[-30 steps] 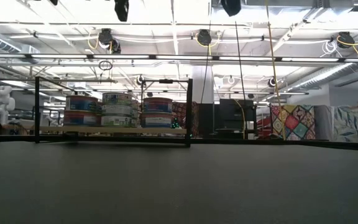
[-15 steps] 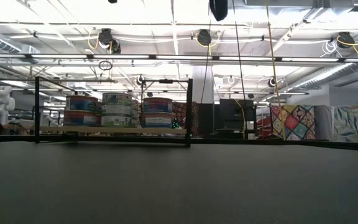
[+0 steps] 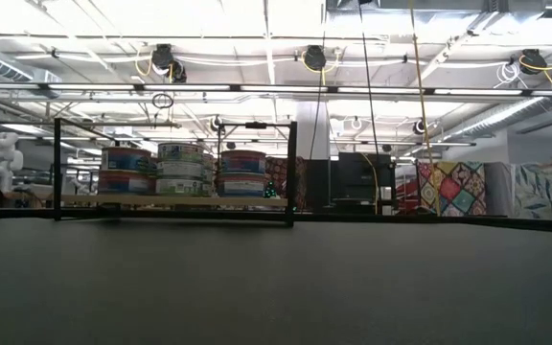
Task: Stack canned seafood by type on shelf
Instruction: Return to Home Position
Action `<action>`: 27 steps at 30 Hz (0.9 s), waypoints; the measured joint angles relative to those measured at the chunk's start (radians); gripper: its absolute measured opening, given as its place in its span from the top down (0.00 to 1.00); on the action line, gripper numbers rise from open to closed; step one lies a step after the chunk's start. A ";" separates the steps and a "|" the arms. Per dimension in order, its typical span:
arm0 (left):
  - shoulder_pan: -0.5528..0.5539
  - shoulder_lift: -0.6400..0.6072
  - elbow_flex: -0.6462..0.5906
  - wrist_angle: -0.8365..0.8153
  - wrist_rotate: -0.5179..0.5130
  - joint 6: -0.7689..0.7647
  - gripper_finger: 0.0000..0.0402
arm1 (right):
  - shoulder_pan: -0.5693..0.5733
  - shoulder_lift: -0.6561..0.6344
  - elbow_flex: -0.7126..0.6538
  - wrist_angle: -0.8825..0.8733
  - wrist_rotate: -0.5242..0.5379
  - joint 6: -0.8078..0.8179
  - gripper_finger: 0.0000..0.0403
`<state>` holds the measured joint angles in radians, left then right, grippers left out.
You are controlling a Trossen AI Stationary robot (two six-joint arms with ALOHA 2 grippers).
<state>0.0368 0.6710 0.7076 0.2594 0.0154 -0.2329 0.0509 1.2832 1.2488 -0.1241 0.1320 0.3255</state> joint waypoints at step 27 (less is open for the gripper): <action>0.002 -0.669 -0.484 -0.098 -0.076 -0.260 0.96 | -0.019 -0.361 -0.902 0.885 0.025 0.274 1.00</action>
<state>0.0387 0.0017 0.2232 0.1615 -0.0606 -0.4927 0.0322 0.9219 0.3469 0.7608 0.1568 0.5999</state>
